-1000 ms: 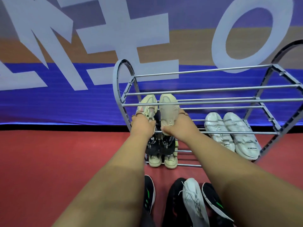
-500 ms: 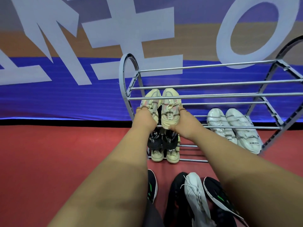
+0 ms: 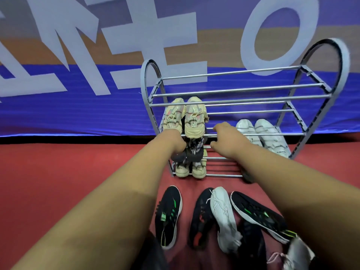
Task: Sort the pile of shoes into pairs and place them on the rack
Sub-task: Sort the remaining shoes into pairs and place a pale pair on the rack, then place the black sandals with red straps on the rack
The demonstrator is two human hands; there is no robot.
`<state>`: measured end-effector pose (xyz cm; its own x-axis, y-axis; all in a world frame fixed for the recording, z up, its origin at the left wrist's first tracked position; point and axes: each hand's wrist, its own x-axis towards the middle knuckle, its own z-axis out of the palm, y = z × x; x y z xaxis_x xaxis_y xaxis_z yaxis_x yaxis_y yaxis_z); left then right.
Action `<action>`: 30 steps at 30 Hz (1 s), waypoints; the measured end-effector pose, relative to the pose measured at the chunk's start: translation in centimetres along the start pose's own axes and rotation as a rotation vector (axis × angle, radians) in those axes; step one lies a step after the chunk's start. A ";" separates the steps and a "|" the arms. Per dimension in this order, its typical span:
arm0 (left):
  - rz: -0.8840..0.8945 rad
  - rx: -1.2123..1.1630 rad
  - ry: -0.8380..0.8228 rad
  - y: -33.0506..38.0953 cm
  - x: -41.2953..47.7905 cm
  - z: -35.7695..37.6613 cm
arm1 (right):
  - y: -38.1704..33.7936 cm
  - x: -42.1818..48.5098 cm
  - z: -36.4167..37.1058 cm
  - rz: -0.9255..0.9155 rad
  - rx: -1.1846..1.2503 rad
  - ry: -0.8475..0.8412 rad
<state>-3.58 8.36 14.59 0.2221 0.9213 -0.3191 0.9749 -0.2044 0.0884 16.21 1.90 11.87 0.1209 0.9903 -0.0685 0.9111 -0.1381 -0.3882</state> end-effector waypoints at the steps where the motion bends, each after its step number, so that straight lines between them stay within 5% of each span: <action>1: 0.051 0.008 -0.058 0.4 -1.0 0.2 | 0.5 -0.7 -0.2 0.003 -0.027 -0.008; 5: 0.116 0.083 -0.439 2.0 -3.8 3.2 | 2.3 -3.5 0.5 0.064 -0.029 -0.050; 8: 0.066 -0.024 -0.565 4.2 -5.0 8.5 | 4.3 -5.9 3.8 0.165 0.052 -0.071; 18: 0.101 -0.037 -0.543 5.8 -8.5 32.5 | 17.7 -18.3 20.7 0.316 -0.090 -0.431; 24: -0.119 -0.158 -0.569 4.2 -11.6 38.2 | 22.4 -21.6 24.5 0.425 -0.119 -0.602; 30: -0.479 -0.338 -0.236 3.8 -10.5 37.6 | 18.5 -22.1 26.3 0.513 -0.030 -0.628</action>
<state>-1.58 -14.52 -17.17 -0.2026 0.7793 -0.5931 0.9167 0.3639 0.1649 19.98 -22.98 -17.96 0.2907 0.6093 -0.7377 0.8136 -0.5632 -0.1445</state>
